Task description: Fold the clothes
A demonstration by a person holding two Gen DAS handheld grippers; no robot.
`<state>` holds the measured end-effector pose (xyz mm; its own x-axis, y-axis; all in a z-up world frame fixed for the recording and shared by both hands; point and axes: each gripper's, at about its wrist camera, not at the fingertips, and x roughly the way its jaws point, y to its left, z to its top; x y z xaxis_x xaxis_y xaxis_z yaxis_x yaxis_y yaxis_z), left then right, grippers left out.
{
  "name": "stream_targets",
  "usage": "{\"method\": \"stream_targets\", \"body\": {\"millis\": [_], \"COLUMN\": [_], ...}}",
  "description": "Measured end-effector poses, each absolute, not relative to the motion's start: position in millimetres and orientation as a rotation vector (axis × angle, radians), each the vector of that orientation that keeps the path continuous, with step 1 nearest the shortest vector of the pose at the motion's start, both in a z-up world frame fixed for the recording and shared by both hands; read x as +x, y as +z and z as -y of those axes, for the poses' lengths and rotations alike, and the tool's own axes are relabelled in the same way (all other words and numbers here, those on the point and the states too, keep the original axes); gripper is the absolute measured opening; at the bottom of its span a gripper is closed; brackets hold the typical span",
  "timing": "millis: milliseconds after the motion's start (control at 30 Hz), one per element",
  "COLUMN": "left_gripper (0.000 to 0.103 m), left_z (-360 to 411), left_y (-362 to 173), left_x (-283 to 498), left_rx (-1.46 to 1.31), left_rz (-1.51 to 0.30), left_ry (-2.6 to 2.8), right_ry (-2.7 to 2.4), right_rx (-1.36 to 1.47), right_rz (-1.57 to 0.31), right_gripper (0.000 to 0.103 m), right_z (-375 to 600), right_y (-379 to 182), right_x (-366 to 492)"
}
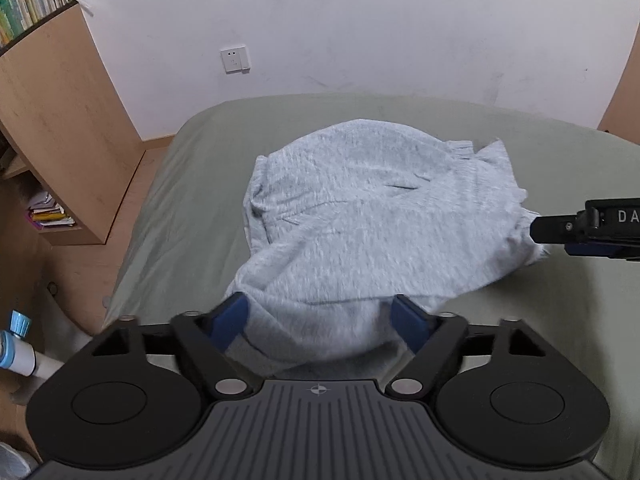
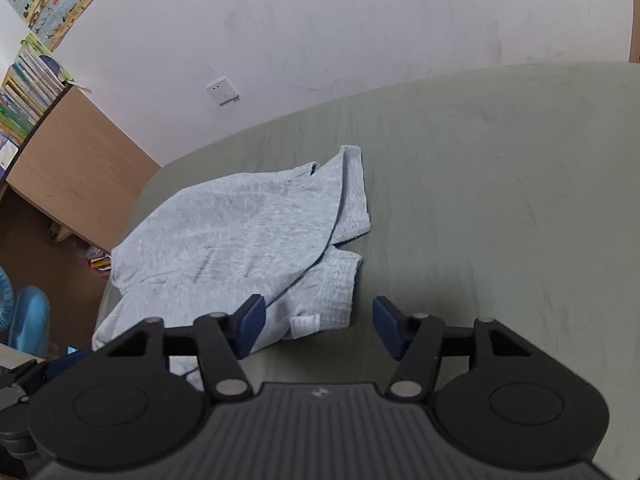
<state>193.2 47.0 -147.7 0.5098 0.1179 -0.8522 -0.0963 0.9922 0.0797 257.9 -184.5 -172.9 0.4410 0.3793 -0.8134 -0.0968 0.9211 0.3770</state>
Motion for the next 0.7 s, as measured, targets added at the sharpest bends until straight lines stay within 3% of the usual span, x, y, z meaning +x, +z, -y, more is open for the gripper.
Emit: {"method": "stream_targets", "body": {"millis": [167, 233, 267, 300, 433, 700], "left_gripper": [0.05, 0.032, 0.026, 0.018, 0.01, 0.01], "left_z": [-56.1, -59.3, -61.1, -62.9, -69.9, -60.3], "left_y": [-157.7, -159.3, -160.1, -160.9, -156.8, -117.2], "left_x": [200.2, 199.2, 198.4, 197.5, 190.4, 155.9], "left_rx": [-0.012, -0.024, -0.027, -0.029, -0.06, -0.013], "left_rz": [-1.044, -1.046, -1.05, -1.054, -1.051, -0.999], "left_ry": [0.13, 0.125, 0.124, 0.124, 0.119, 0.085], "right_ry": [0.301, 0.308, 0.314, 0.323, 0.351, 0.467], "right_rx": [0.296, 0.291, 0.292, 0.298, 0.294, 0.297], "right_rz": [-1.086, -1.101, -1.11, -1.13, -1.088, -1.029], "right_gripper": [0.061, 0.045, 0.028, 0.025, 0.024, 0.023], "right_z": [180.2, 176.8, 176.2, 175.1, 177.0, 179.4], "right_y": [-183.3, -187.6, -188.8, -191.5, -183.6, -141.1], "right_x": [269.0, 273.3, 274.3, 274.9, 261.1, 192.9]}}
